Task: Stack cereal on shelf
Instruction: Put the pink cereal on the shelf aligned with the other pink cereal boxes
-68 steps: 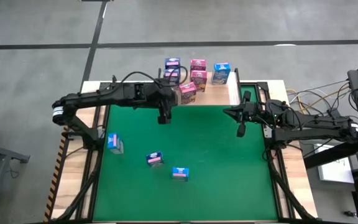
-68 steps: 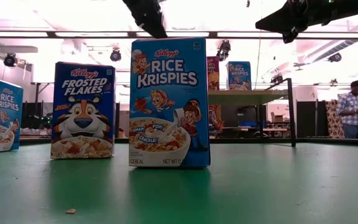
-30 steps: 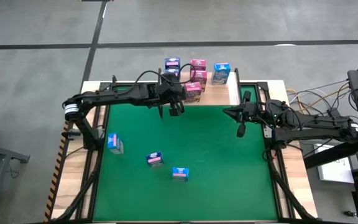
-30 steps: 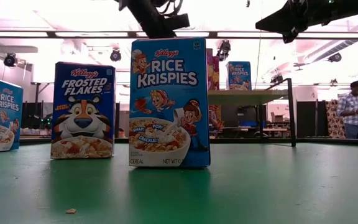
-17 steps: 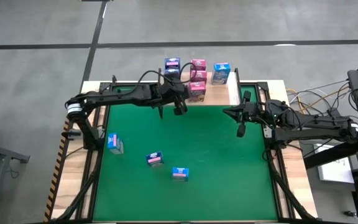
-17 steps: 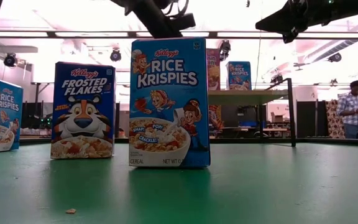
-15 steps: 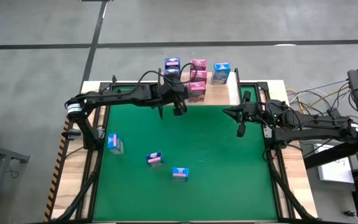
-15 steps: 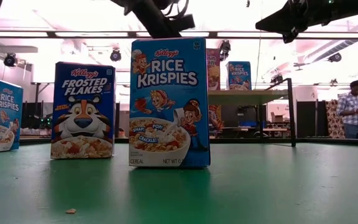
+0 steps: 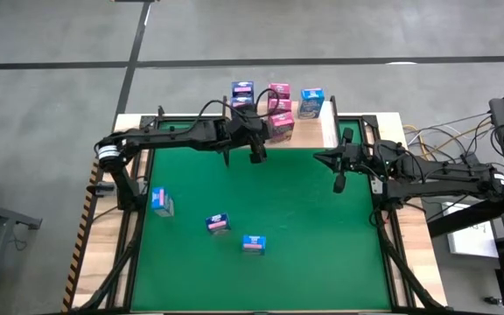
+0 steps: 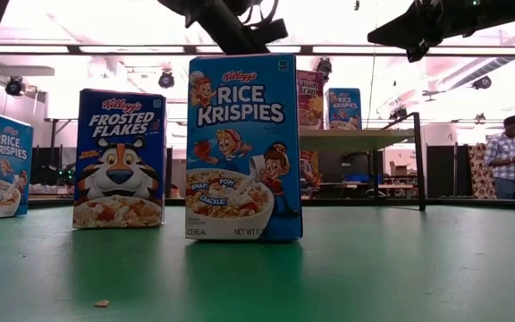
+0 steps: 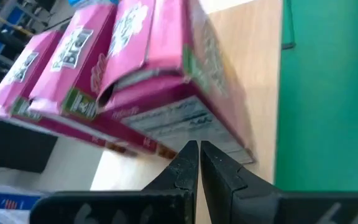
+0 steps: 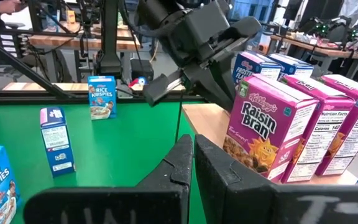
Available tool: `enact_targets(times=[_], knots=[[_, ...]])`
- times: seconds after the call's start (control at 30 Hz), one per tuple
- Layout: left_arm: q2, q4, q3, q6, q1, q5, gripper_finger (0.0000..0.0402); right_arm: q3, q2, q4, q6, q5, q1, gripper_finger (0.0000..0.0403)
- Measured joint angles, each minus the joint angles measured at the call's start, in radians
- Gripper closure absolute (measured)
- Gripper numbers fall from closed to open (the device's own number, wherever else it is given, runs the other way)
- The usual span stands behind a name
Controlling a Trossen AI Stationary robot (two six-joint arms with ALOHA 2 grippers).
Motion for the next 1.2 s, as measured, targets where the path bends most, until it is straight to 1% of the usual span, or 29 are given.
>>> enact_targets(times=[0.1,0.2,0.47,0.6,0.67,0.7,0.73,0.83,0.87,0.9,0.97,1.2], knots=[[0.001,-0.020,0.000,-0.012,0.000,-0.023,0.0401,0.000,0.000,0.000,0.000,0.000,0.000,0.0394],[0.001,-0.012,0.000,-0.020,0.000,-0.023,0.0401,0.000,0.000,0.000,0.000,0.000,0.000,0.0394],[0.001,0.066,0.000,-0.035,0.004,-0.036,0.0401,0.000,0.000,0.005,-0.005,0.000,0.000,0.0394],[-0.001,0.030,0.000,-0.060,0.003,-0.104,0.0401,0.000,0.000,0.004,-0.007,0.000,0.000,0.0394],[-0.008,-0.002,0.000,-0.087,-0.005,-0.103,0.0401,0.000,0.000,0.005,-0.008,0.000,0.000,0.0394],[-0.013,-0.013,0.000,-0.101,-0.012,-0.086,0.0401,0.000,0.000,0.004,-0.008,0.000,0.000,0.0394],[-0.019,-0.025,0.000,-0.113,-0.019,-0.038,0.0401,0.000,0.000,0.005,-0.008,0.000,0.000,0.0394],[-0.021,-0.006,0.000,-0.136,-0.043,0.173,0.0401,0.000,0.000,0.005,-0.008,0.000,0.000,0.0394],[-0.019,0.011,0.000,-0.138,-0.048,0.220,0.0401,0.000,0.000,0.005,-0.011,0.000,0.000,0.0394],[-0.013,0.039,0.000,-0.139,-0.056,0.240,0.0401,0.000,0.000,0.005,-0.013,0.000,0.000,0.0394],[-0.010,0.072,0.000,-0.134,-0.062,0.219,0.0401,0.000,0.000,0.005,-0.015,0.000,0.000,0.0394],[-0.010,0.118,0.000,-0.134,-0.060,0.009,0.0401,0.000,0.000,0.008,-0.021,0.000,0.000,0.0394]])
